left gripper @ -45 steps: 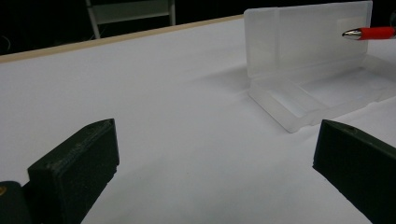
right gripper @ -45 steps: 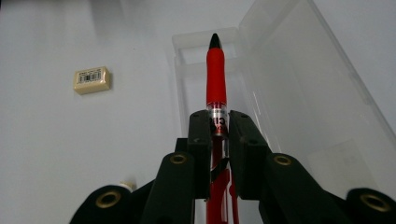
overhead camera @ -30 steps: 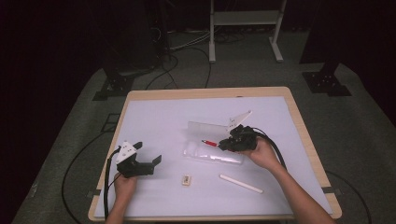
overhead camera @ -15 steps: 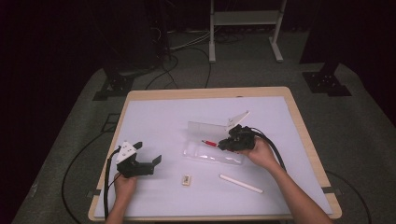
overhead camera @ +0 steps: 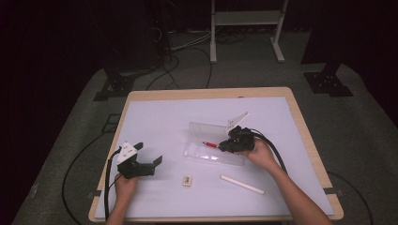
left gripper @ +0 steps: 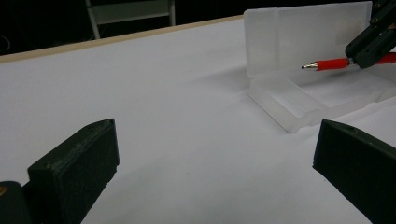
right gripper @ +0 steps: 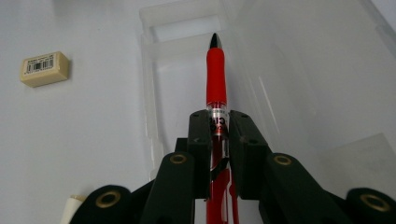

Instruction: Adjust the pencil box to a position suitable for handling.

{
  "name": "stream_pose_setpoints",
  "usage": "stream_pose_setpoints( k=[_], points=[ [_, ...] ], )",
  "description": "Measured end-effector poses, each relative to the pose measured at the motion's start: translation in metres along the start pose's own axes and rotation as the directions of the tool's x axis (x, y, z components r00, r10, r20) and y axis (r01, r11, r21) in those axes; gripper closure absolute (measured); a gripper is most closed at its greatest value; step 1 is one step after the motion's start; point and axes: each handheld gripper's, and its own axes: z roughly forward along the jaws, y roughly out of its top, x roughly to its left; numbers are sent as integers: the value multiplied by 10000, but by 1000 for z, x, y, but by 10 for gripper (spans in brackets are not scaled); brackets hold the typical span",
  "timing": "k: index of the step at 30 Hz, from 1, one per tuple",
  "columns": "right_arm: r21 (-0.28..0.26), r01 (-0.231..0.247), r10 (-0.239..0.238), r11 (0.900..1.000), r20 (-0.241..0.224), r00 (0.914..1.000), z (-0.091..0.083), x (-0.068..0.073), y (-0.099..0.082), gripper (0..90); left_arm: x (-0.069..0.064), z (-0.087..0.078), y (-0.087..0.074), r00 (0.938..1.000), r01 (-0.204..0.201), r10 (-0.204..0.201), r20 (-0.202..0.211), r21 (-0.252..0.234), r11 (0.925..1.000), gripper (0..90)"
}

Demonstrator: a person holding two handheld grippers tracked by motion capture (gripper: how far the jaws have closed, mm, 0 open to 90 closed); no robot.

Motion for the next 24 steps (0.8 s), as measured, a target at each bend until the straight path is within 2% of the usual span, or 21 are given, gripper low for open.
stream_pose_setpoints(
  k=[24],
  points=[
    [365, 37, -38, 9993, 29, 10000, 16, -4, -5, 785, 0, 0, 0, 10000, 12, -11, 10, -9, 10000, 0]
  ],
)
